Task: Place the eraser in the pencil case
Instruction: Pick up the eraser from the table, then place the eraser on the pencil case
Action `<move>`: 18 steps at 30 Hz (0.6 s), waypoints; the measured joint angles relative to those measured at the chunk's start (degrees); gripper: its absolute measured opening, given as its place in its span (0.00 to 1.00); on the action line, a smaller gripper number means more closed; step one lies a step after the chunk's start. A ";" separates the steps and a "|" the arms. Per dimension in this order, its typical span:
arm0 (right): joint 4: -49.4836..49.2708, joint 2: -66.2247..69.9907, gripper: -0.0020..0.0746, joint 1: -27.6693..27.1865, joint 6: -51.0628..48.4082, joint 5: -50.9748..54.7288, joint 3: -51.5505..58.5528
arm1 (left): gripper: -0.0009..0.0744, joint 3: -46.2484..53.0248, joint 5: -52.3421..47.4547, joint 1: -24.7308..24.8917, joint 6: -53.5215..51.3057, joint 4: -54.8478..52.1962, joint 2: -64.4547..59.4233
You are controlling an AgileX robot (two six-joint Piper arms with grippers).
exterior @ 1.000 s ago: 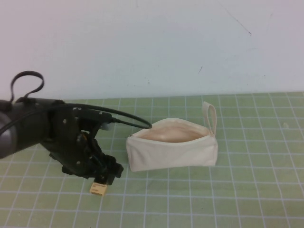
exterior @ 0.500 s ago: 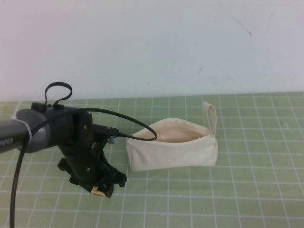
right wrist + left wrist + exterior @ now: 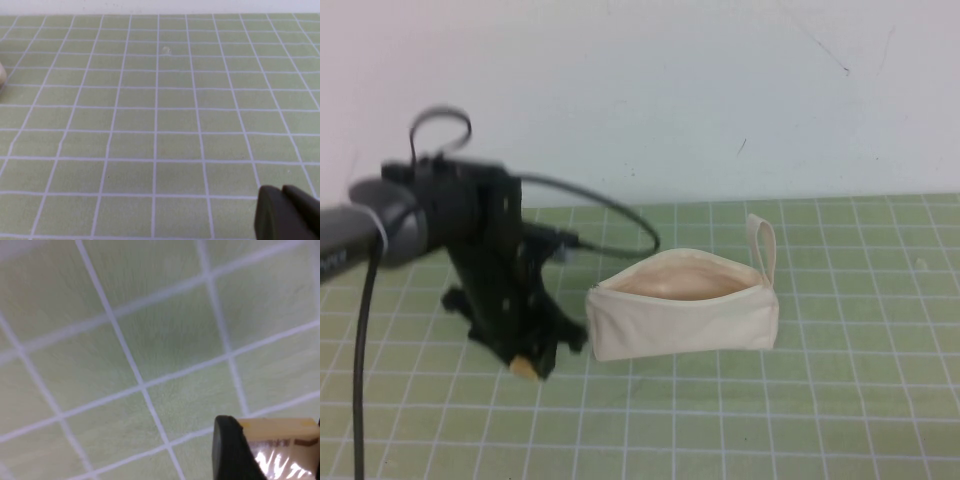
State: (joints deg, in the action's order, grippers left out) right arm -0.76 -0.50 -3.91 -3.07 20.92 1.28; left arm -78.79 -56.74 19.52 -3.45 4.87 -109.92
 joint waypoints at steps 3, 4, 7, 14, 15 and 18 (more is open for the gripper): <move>0.00 0.00 0.02 0.00 0.00 0.00 0.00 | 0.39 -7.83 -6.87 0.00 -1.03 -0.14 0.00; 0.00 0.00 0.02 0.00 0.00 0.00 0.00 | 0.39 -10.57 -8.55 0.00 -1.27 0.33 0.00; 0.00 0.00 0.02 0.00 0.00 0.00 0.00 | 0.39 -18.07 -10.70 0.00 -1.52 3.42 0.00; 0.00 0.00 0.02 0.00 0.00 0.00 0.00 | 0.39 -24.56 -3.15 4.08 -9.01 16.59 -0.14; 0.00 0.00 0.02 0.00 0.00 0.00 0.00 | 0.39 -24.68 -1.50 5.22 -10.12 17.77 -0.37; 0.00 0.00 0.02 0.00 0.00 0.00 0.00 | 0.39 -24.80 2.17 8.26 -11.85 19.42 -1.61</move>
State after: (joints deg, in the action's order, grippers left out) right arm -0.76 -0.50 -3.91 -3.07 20.92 1.28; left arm -103.58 -54.57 27.78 -15.30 24.29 -111.52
